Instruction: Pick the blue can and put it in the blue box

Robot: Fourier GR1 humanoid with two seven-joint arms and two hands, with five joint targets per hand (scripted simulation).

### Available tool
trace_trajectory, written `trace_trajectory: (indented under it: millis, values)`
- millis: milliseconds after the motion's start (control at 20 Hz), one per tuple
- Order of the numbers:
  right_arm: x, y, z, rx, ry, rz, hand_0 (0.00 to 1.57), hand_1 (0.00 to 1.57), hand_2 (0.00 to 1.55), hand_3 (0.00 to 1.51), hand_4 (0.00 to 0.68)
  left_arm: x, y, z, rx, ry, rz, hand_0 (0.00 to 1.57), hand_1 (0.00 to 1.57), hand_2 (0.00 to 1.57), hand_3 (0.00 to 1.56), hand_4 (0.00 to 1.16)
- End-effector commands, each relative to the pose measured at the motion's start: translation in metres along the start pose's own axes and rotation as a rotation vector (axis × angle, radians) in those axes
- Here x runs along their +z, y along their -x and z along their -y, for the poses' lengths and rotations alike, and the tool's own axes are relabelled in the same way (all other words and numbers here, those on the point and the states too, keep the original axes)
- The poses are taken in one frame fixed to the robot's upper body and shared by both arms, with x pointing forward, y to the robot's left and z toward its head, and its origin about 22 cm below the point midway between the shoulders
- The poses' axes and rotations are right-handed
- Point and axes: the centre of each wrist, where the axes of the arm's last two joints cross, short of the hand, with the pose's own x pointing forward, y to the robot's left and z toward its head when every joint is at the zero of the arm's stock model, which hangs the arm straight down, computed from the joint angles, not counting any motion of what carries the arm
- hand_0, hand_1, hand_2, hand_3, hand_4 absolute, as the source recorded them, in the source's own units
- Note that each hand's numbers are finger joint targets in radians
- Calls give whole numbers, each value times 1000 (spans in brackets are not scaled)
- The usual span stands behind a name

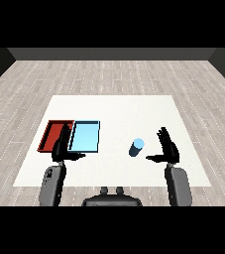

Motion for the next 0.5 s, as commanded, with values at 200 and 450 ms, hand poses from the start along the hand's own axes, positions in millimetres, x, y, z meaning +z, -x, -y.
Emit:
trace_trajectory:
  millis: [200,450]
  values:
    - [-7,-2,15,-93,-57,111,0,0,0,0,0,15,5,0,42,17,207,0,0,0,0,0]
    - [-3,1,24,-70,-58,116,0,0,0,0,0,3,-19,-5,53,38,205,0,0,0,0,0]
